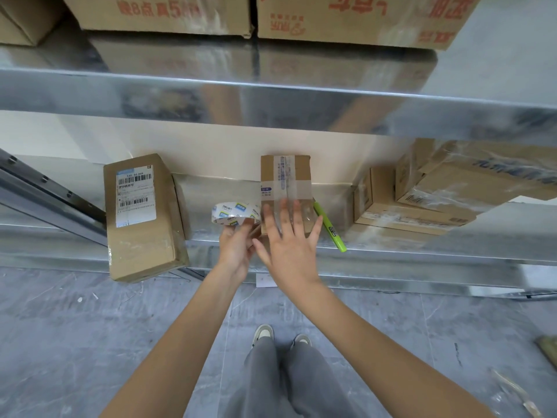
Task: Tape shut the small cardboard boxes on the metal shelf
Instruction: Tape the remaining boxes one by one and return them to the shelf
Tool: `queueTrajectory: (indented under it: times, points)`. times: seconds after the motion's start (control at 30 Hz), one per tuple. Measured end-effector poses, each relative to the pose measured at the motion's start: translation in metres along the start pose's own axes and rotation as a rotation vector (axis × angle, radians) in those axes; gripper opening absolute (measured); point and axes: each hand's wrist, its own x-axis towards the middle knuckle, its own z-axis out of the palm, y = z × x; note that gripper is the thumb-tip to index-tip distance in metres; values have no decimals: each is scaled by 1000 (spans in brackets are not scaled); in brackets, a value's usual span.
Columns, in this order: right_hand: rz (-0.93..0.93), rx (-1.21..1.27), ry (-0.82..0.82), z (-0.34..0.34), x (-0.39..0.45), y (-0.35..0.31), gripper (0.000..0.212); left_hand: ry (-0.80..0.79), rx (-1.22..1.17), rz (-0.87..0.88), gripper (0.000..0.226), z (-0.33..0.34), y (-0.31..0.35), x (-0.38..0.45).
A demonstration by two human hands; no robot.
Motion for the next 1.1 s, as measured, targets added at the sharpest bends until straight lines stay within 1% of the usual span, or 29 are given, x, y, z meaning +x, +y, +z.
queueTrajectory:
  times: [0.2, 0.27, 0.33, 0.37, 0.43, 0.53, 0.67, 0.7, 0.73, 0.8, 0.83, 0.87, 0.9, 1.0, 1.1]
  points:
    - [25, -16, 8, 1, -1, -5, 67, -45, -80, -21, 40, -1, 3, 1]
    - [4, -3, 35, -1, 1, -9, 68, 10, -70, 35, 36, -1, 3, 1]
    - [-38, 8, 100, -1, 5, -13, 67, 72, -74, 105, 29, -1, 4, 2]
    - [-41, 13, 141, -1, 8, -17, 65, 78, -89, 117, 29, -1, 4, 2]
    - [-11, 3, 182, -1, 12, -24, 60, 66, -131, 80, 32, -2, 3, 4]
    - [27, -18, 132, 0, 14, -27, 58, 58, -167, -7, 33, -4, 1, 10]
    - [12, 12, 239, 2, 13, -14, 51, 43, -137, -175, 20, -6, 0, 18]
    - [18, 33, 225, 1, 12, -10, 57, 40, -126, -205, 17, -6, -1, 20]
    - [67, 70, 144, 0, 13, -6, 70, 45, -115, -219, 14, -6, -2, 22]
    - [262, 181, -70, 0, 17, 1, 103, 57, -79, -208, 14, -9, -3, 25]
    - [353, 276, -134, 0, 18, 4, 113, 52, -56, -193, 16, -11, -5, 24]
    - [402, 371, -141, -1, 19, 6, 118, 30, -36, -183, 20, -13, -6, 22]
    - [406, 449, -111, -3, 19, 8, 117, -3, -18, -178, 23, -14, -8, 20]
    - [378, 563, 44, -14, 14, 7, 110, -86, 13, -196, 29, -16, -14, 13]
    - [356, 692, 143, -24, 9, -2, 107, -176, -55, -218, 37, -18, -16, 7]
